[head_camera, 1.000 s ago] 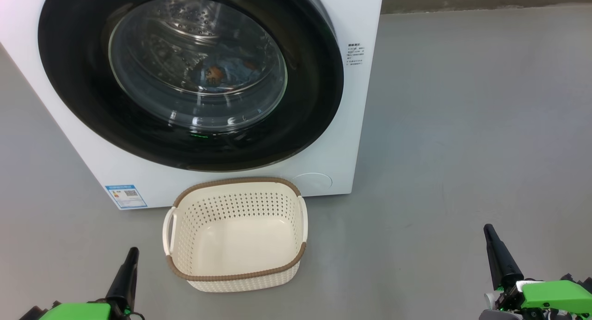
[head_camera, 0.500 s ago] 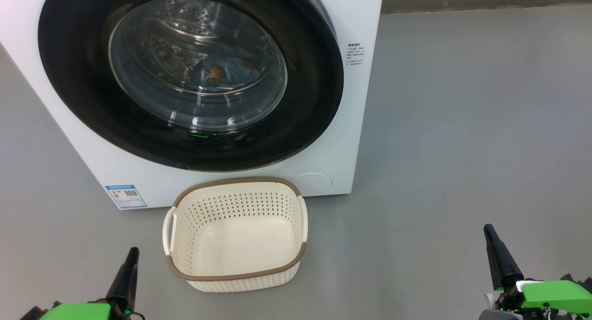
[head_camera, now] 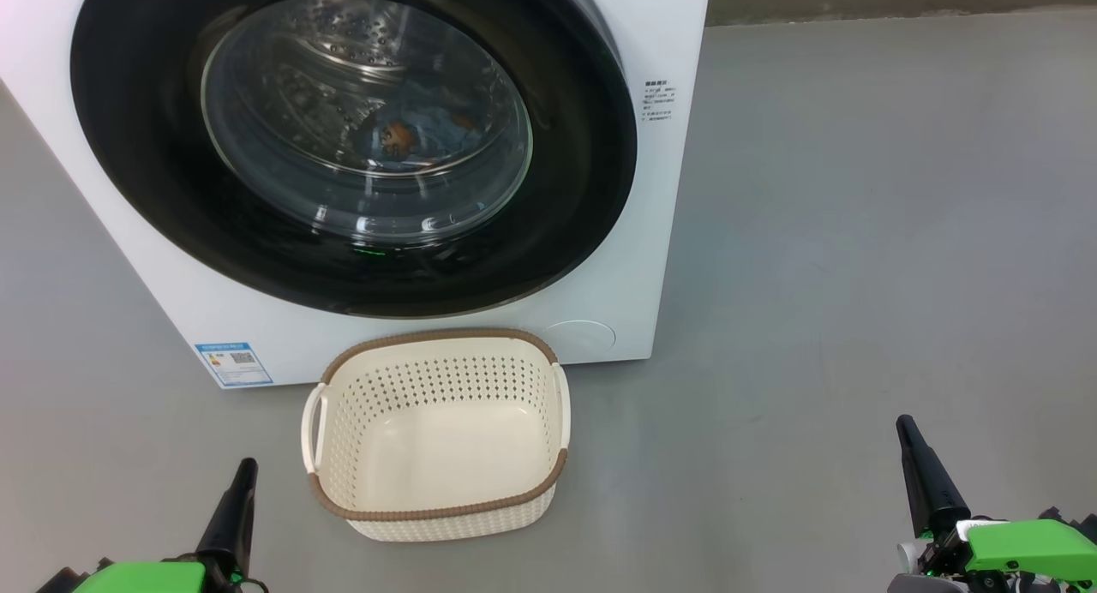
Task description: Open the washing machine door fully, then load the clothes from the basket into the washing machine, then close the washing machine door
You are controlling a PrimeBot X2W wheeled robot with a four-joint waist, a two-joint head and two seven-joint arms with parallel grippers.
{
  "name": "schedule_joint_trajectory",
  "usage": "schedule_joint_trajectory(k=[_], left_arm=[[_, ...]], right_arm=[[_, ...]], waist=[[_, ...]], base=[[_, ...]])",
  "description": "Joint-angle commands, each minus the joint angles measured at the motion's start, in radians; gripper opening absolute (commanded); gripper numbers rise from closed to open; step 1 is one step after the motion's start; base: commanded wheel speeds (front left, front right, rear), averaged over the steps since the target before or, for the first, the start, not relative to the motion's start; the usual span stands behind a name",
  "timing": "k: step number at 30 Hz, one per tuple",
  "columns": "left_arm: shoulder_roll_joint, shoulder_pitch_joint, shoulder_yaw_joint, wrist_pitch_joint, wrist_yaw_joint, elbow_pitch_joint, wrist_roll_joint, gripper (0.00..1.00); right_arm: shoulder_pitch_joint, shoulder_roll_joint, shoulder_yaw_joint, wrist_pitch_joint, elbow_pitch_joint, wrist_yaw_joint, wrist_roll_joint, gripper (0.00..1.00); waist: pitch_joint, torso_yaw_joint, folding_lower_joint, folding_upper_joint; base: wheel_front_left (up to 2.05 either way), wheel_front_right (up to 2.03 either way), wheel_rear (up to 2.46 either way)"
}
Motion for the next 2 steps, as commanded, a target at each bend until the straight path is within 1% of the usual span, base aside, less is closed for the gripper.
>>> schedule_joint_trajectory(k=[1,2], left_arm=[[0.012,-0.042,0.035,0.004,-0.003,-0.02,0.007,0.0],[0.012,-0.042,0.035,0.004,-0.003,-0.02,0.007,0.0]], right_arm=[[-0.04,-0.004,0.027,0.003,-0.025,0.002,0.011,0.0],[-0.04,-0.004,0.027,0.003,-0.025,0.002,0.011,0.0]], waist=[[0.0,0.0,0.0,0.0],[0.0,0.0,0.0,0.0]], base=[[0.0,0.0,0.0],[0.0,0.0,0.0]])
